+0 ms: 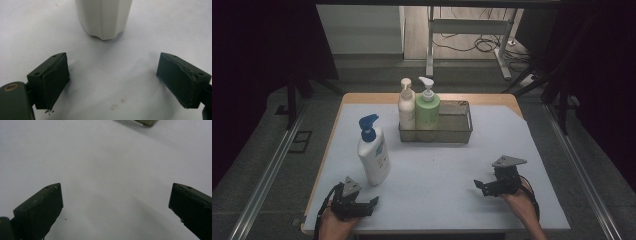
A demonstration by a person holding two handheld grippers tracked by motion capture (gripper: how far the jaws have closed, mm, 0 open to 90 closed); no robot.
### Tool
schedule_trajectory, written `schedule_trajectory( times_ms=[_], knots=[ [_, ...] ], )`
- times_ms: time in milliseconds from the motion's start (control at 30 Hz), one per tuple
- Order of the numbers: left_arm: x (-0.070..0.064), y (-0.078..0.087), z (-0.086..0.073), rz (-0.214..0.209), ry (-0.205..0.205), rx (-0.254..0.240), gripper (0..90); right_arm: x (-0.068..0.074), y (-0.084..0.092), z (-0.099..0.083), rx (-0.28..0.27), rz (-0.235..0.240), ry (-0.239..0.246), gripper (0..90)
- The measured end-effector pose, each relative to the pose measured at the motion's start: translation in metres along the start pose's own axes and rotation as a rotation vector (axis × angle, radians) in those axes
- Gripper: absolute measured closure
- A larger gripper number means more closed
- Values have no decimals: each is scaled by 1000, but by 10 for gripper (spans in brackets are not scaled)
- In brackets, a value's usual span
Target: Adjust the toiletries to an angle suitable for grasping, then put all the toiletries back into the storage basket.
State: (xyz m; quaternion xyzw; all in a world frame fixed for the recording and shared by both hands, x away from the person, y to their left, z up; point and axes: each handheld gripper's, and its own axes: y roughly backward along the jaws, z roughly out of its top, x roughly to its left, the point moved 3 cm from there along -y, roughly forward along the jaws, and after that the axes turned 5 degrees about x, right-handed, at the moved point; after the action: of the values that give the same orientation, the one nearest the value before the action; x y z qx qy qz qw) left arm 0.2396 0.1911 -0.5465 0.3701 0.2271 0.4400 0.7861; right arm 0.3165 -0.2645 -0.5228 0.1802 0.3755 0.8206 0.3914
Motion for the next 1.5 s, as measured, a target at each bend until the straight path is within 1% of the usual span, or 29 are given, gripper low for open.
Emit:
schedule_trajectory(
  times_ms=[67,133,167,267,300,367,467,500,600,700,767,900,1000,1033,1100,1167,1267,1367,1500],
  knots=[
    [0,0,0,-2,2,3,110,0,-3,-4,6,9,-17,0],
    [1,1,1,-5,3,5,112,0,-5,-6,12,7,-17,0],
    [1,1,1,-6,5,7,120,-1,-9,-9,31,-5,-6,0],
    [4,3,1,-4,15,8,168,-1,-14,-15,49,-3,-8,0],
    [5,4,1,-7,19,7,189,-2,-14,-15,41,-1,-11,0],
    [6,5,1,-9,25,7,212,-1,-14,-15,44,-7,-8,0],
    [8,6,2,-1,18,14,252,-1,-14,-16,40,-6,-11,0],
    [8,6,2,-1,18,12,274,-1,-14,-16,39,-6,-8,0],
    [12,9,4,-20,18,9,384,-1,-14,-16,37,-7,-8,0],
    [17,10,5,-14,19,9,463,-1,-14,-16,36,-7,-8,0],
    [22,10,7,-11,26,8,535,-1,-15,-16,35,-7,-8,0],
    [29,7,15,-9,34,11,647,-1,-15,-16,35,-7,-8,0],
    [34,4,22,5,29,20,705,-1,-14,-16,35,-6,-8,0],
    [36,3,24,5,35,16,721,-1,-15,-16,35,-6,-8,0],
    [40,1,28,-11,52,9,755,-1,-14,-16,34,-6,-7,0],
    [44,-2,30,-23,63,10,784,-1,-15,-16,34,-7,-7,0],
    [48,-6,33,-25,69,3,814,-1,-15,-16,34,-7,-7,0],
    [51,-8,35,-31,80,-10,820,-1,-15,-16,33,-7,-7,0],
    [51,-9,38,-37,75,-19,822,-1,-15,-16,34,-7,-7,0]
  ],
)
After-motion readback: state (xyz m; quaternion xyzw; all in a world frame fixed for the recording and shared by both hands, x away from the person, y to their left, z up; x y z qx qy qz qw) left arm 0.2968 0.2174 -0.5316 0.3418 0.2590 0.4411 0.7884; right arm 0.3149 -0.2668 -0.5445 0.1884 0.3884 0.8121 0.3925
